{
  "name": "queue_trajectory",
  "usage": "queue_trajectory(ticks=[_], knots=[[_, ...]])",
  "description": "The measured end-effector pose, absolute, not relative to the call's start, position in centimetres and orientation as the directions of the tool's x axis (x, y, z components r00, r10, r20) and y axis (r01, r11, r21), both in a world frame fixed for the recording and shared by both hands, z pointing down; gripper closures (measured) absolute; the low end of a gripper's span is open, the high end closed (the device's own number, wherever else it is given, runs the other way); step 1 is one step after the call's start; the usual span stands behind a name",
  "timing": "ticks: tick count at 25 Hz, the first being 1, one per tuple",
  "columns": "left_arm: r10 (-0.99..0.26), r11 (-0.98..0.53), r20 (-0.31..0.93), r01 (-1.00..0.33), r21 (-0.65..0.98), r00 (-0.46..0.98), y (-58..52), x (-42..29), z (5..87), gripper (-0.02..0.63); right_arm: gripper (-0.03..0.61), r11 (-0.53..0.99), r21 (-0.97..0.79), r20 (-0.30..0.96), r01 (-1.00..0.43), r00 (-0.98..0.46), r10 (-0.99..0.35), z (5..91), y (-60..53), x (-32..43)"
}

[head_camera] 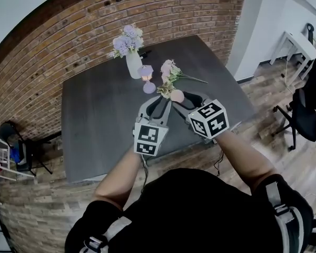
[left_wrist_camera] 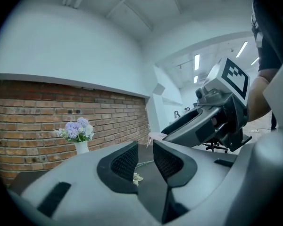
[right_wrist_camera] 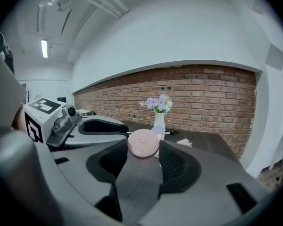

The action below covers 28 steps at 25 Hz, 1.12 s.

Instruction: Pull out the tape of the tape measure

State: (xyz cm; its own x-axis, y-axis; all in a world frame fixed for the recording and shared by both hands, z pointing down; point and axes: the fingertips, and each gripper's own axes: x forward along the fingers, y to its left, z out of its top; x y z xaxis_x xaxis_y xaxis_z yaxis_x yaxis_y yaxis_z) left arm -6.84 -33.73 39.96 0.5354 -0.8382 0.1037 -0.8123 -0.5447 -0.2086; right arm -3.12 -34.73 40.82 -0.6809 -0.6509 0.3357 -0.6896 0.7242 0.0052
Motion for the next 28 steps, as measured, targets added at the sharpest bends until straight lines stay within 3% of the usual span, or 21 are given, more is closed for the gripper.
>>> queue_trajectory(ticks=[6,8,14,22,28], knots=[[-0.843,-0.535,0.088,-0.814,-0.227,0.53,-33.6,-6.8,39.4,0.534,0.373,0.748,0.015,0.33,-0.664,-0.702,-0.631,40.3,-34.2,-3.4],[-0.846,-0.528,0.075,-0.814,-0.242,0.527,-33.4,-6.8,39.2,0.58,0.373,0.756,0.019,0.325,-0.655,-0.711,-0.624,40.2,-34.0,-3.6],[-0.857,-0.511,0.072,-0.825,-0.24,0.51,-33.5,-7.2,39.3,0.598,0.373,0.746,0.009,0.314,-0.666,-0.706,-0.635,40.3,-34.5,-3.4],[-0.921,-0.389,0.055,-0.905,-0.171,0.385,-34.8,-11.8,39.2,0.6,0.373,0.666,-0.01,0.299,-0.746,-0.638,-0.71,40.2,-37.3,0.7],[-0.98,-0.2,0.027,-0.967,-0.157,0.198,-35.5,-18.6,38.4,0.598,0.373,0.561,-0.03,0.263,-0.828,-0.548,-0.794,39.3,-39.8,6.1]])
